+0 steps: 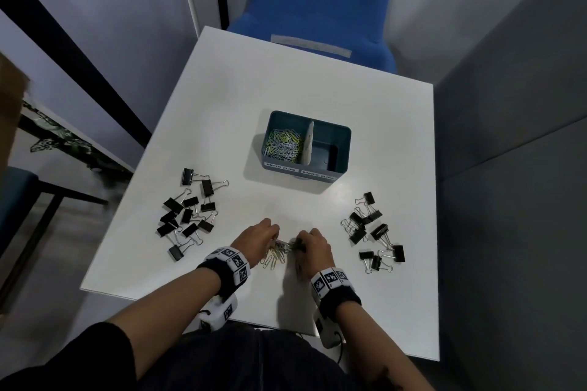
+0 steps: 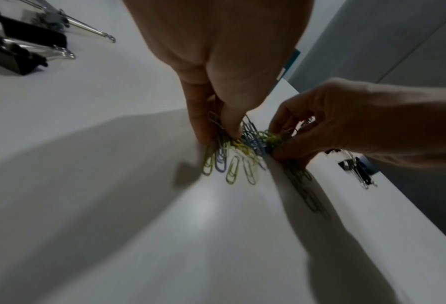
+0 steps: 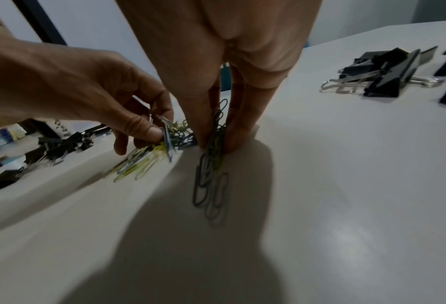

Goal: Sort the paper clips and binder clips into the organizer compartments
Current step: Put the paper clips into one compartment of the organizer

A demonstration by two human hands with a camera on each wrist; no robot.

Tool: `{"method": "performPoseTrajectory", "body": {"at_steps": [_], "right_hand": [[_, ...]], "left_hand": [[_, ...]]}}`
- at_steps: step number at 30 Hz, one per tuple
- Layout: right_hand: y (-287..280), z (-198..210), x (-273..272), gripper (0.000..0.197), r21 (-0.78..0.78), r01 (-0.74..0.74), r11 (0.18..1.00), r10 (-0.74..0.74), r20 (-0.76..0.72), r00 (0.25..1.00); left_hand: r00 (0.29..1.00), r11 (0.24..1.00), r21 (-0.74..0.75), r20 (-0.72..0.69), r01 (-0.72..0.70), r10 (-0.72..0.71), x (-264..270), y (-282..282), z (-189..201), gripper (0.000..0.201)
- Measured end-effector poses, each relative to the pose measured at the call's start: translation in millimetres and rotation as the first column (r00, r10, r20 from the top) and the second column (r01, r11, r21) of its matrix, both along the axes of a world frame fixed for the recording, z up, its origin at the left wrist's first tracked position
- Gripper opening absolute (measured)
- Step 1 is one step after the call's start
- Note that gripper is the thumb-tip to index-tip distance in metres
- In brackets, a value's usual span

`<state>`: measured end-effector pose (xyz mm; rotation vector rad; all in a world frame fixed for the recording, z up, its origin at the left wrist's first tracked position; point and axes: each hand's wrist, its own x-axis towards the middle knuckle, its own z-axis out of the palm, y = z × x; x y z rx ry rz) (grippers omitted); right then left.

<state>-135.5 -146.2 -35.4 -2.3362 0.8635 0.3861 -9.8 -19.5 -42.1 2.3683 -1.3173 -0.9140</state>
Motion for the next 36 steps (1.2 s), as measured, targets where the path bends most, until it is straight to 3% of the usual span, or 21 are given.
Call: {"method": "performPoseTrajectory", "body": {"at_steps": [7, 14, 19, 24, 27, 30, 34, 36], "right_hand": [[-20.1, 5.3, -10.1, 0.02, 0.055, 0.072, 0.996, -0.072, 0.001, 0.997], [-28.9, 25.2, -16.9, 0.013, 0.085, 0.121, 0.989, -0.132, 0.143, 0.981], [-41.3, 57.4, -0.3, 0.015, 0.073, 0.097, 0.993, -0.112, 0.234, 0.966], [-61.5, 97.8, 41.3, 0.012, 0.018, 0.076, 0.997, -0.077, 0.343, 0.936], [-78.5, 119.3, 80.5, 0.011, -0.009, 0.087, 0.996, -0.076, 0.408, 0.91], [-92.1, 136.1, 125.6, 0.009, -0.06, 0.118, 0.991, -0.079, 0.447, 0.891], [-103.7, 147.2, 164.2, 0.016, -0.11, 0.097, 0.989, -0.043, 0.417, 0.908], [-104.4, 144.3, 165.9, 0.024, -0.123, 0.075, 0.99, -0.023, 0.38, 0.925]], "left_hand": [[0.991, 0.992, -0.055, -0.079, -0.11, 0.105, 22.7, -2.8, 19.2, 0.005], [0.988, 0.933, -0.326, -0.087, -0.152, 0.131, 66.7, -38.0, 94.4, 0.005], [0.966, 0.872, -0.427, -0.023, -0.242, 0.256, 116.4, -93.2, 132.6, 0.004], [0.942, 0.87, -0.378, -0.016, -0.317, 0.337, 134.8, -106.3, 127.8, 0.023], [0.903, 0.851, -0.372, 0.072, -0.37, 0.424, 121.9, -87.7, 117.6, 0.008], [0.866, 0.843, -0.33, 0.122, -0.426, 0.485, 99.5, -63.2, 100.2, 0.01], [0.893, 0.903, -0.118, 0.143, -0.413, 0.427, 74.2, -32.8, 60.5, 0.016], [0.92, 0.928, 0.054, 0.168, -0.368, 0.355, 66.3, -22.0, 41.6, 0.034]]}}
